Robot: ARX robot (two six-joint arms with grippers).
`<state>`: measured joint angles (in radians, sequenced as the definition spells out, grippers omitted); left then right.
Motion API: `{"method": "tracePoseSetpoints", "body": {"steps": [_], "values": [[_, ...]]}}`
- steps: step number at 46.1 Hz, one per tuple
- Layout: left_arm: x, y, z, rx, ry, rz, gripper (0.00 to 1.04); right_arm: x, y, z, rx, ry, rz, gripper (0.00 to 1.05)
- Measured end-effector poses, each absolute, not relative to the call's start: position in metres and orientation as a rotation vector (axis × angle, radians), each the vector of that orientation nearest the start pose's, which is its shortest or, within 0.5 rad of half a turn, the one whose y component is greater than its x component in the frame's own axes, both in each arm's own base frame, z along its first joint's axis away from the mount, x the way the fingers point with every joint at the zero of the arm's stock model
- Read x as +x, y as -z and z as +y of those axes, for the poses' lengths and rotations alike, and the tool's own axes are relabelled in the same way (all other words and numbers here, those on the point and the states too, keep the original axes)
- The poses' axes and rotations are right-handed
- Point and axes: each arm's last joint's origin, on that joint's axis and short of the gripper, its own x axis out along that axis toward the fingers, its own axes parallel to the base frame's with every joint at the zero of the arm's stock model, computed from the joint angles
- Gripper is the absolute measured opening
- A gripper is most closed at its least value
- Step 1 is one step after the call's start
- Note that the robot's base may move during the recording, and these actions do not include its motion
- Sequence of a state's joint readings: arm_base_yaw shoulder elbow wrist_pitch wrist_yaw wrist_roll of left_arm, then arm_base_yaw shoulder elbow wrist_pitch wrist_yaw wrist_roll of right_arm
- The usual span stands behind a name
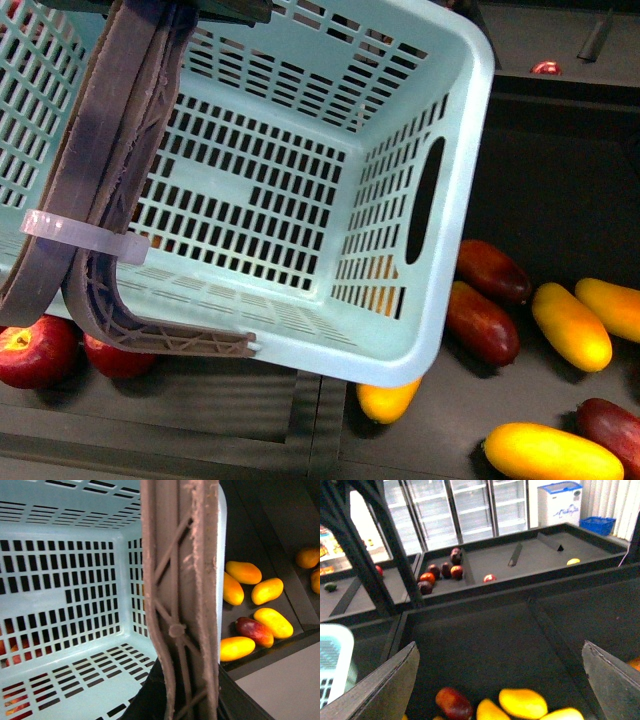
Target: Pick mango and avocado into basket
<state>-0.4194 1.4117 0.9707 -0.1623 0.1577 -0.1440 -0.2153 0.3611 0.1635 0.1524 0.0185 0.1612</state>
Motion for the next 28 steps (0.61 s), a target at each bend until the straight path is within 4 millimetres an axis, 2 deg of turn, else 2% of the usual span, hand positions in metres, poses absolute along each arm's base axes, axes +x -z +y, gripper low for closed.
{"method": "tracePoseSetpoints", "body": {"steps": [5,8,11,13,18,20,28], "values": [[0.277,-0.259,-0.128,-0.05,0.497,0.642,0.07,0.144,-0.228,-0.051,0.135,0.246,0.056,0.97],[0.277,-0.259,-0.127,-0.05,0.489,0.641,0.07,0.158,-0.23,-0.063,0.104,0.245,0.083,0.97],[0.278,-0.259,-0.125,-0.05,0.482,0.641,0.07,0.179,-0.222,-0.082,0.084,0.241,0.18,0.97],[0.278,-0.259,-0.125,-0.05,0.482,0.641,0.07,0.191,-0.21,-0.095,0.071,0.245,0.249,0.97],[0.278,-0.259,-0.126,-0.051,0.487,0.641,0.07,0.208,-0.183,-0.113,0.059,0.228,0.373,0.97],[0.278,-0.259,-0.126,-0.052,0.491,0.642,0.07,0.217,-0.161,-0.122,0.052,0.198,0.453,0.97],[0.277,-0.259,-0.127,-0.055,0.508,0.644,0.07,0.235,-0.095,-0.13,0.041,0.056,0.646,0.97]]}}
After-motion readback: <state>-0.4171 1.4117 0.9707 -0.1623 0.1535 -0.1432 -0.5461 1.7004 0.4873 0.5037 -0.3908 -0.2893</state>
